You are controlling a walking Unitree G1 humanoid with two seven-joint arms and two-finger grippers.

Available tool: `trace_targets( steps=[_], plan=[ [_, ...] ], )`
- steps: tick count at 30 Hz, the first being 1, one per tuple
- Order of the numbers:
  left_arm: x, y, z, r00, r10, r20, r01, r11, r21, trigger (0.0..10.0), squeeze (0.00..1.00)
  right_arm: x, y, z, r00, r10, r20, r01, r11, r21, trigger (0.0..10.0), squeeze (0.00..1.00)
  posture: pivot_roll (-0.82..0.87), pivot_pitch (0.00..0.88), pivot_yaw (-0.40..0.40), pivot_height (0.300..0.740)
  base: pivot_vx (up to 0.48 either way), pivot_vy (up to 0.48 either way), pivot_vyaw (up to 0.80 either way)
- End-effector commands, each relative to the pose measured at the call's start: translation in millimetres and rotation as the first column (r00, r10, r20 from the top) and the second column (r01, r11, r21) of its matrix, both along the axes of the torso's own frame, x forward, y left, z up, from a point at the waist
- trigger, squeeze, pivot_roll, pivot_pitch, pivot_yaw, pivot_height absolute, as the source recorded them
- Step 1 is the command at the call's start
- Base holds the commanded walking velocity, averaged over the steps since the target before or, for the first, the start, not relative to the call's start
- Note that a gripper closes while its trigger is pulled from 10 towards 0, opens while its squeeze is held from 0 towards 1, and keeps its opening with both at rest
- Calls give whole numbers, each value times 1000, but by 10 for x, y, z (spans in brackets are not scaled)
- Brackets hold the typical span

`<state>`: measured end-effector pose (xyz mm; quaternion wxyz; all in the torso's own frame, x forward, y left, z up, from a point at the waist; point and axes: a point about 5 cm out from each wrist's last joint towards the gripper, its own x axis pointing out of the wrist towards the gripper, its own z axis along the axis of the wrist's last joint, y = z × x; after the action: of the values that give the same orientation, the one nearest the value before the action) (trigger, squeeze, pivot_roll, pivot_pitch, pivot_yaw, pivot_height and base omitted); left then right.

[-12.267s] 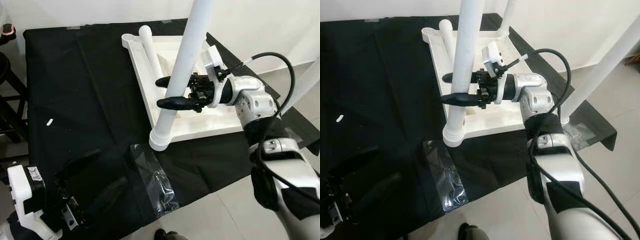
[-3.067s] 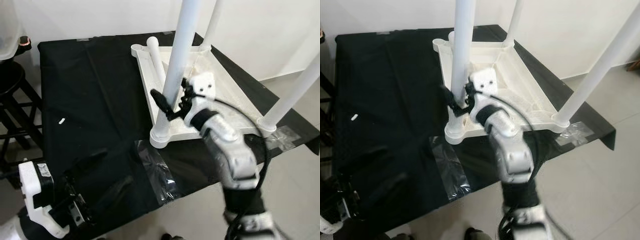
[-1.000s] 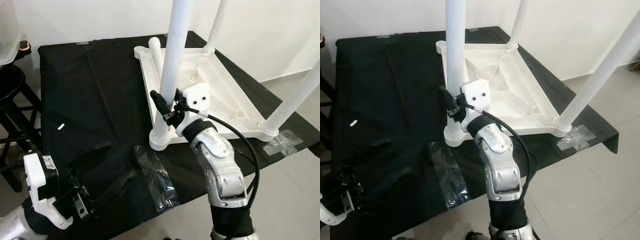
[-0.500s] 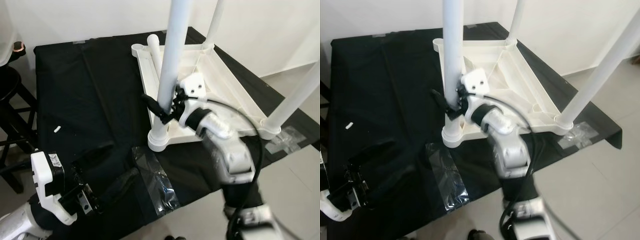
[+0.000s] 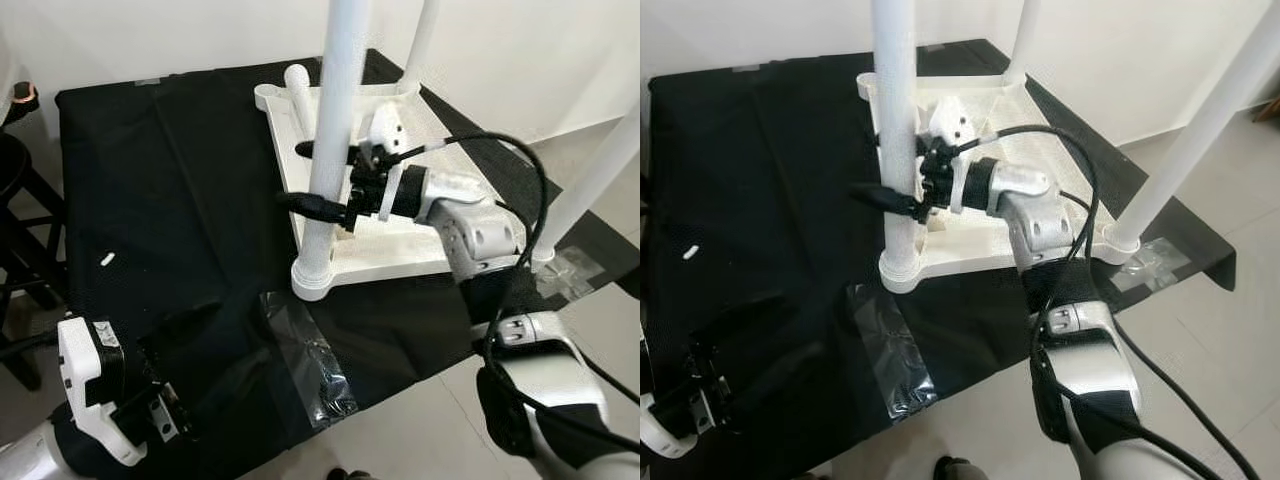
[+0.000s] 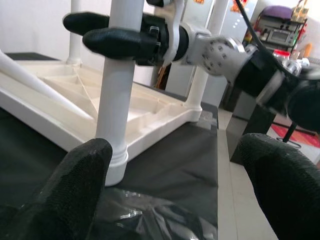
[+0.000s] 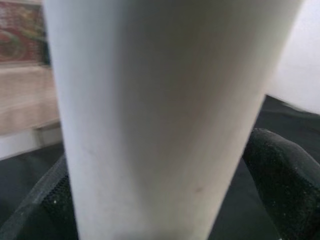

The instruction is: Building children table

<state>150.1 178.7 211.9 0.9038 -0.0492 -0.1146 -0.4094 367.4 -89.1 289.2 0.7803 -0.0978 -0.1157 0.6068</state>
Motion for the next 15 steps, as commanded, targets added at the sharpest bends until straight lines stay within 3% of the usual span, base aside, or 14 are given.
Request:
trace_targets(
  steps=[1,2,3,5,6,15],
  plan=[
    [-50,3,38,1000,4,15,-5,1000,12,10000,0,19,22,50,997,74,2,-74,997,17,10000,0,167,201,-113,740,0,0,0],
    [-50,3,38,1000,4,15,-5,1000,12,10000,0,19,22,50,997,74,2,-74,997,17,10000,0,167,201,-113,740,0,0,0],
    [-56,5,39,1000,9,14,-9,1000,12,10000,0,31,32,47,995,98,-7,-98,995,17,9216,0,166,204,-114,740,0,0,0],
    [-57,2,38,1000,8,13,-9,1000,11,10000,0,37,31,42,994,106,-9,-106,994,15,9216,0,166,204,-114,740,0,0,0],
    [-57,-2,37,1000,7,14,-7,1000,10,10000,0,32,24,33,993,120,-14,-120,993,17,0,0,164,201,-112,740,0,0,0],
    [-29,-22,37,1000,-4,16,4,1000,3,10000,0,43,-37,20,987,161,-7,-161,986,37,0,0,147,190,-99,740,0,0,0]
  ],
)
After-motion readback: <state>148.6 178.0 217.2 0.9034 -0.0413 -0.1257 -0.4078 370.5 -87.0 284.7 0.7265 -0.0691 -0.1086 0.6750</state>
